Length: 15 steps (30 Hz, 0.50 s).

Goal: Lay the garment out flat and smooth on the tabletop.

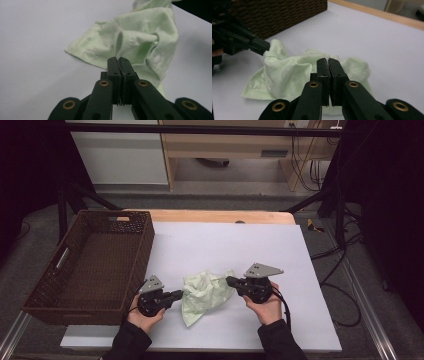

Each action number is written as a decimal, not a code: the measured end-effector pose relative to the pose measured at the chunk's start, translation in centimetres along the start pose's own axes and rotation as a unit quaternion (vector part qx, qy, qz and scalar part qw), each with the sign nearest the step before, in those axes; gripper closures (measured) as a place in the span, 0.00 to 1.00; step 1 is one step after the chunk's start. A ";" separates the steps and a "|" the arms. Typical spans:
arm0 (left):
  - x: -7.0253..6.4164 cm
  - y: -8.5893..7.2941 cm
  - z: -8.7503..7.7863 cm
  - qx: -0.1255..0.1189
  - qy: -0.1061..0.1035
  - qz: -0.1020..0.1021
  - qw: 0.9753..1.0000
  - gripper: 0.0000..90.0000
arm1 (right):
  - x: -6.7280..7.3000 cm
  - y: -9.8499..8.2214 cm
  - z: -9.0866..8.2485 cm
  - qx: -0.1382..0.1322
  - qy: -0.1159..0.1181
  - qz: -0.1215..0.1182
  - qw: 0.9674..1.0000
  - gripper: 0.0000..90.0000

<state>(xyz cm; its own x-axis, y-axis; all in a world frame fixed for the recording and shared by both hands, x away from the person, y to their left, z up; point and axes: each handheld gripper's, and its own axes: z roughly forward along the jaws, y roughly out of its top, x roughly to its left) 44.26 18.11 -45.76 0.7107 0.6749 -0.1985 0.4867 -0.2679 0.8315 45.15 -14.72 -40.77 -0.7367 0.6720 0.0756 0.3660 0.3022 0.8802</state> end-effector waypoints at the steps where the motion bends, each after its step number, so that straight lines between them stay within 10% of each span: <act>1: 0.0 0.0 0.0 0.001 0.001 0.000 1.000 0.98 | 0.0 0.2 -0.7 -0.006 -0.003 -0.003 1.000 0.98; 7: 0.1 -0.1 0.6 0.012 0.009 -0.004 1.000 0.98 | 0.0 -0.4 -3.5 0.008 -0.026 -0.003 1.000 0.98; 15: -0.2 -0.4 1.1 0.026 0.004 0.000 1.000 0.98 | -1.8 -5.0 -2.2 0.098 -0.053 0.025 0.993 0.98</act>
<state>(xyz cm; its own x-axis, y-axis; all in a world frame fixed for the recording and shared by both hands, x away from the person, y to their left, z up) 44.49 17.29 -46.61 0.7070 0.6803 -0.1932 0.5117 -0.3034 0.8038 43.45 -18.92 -44.24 -0.6542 0.7541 0.0579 0.5119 0.3852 0.7678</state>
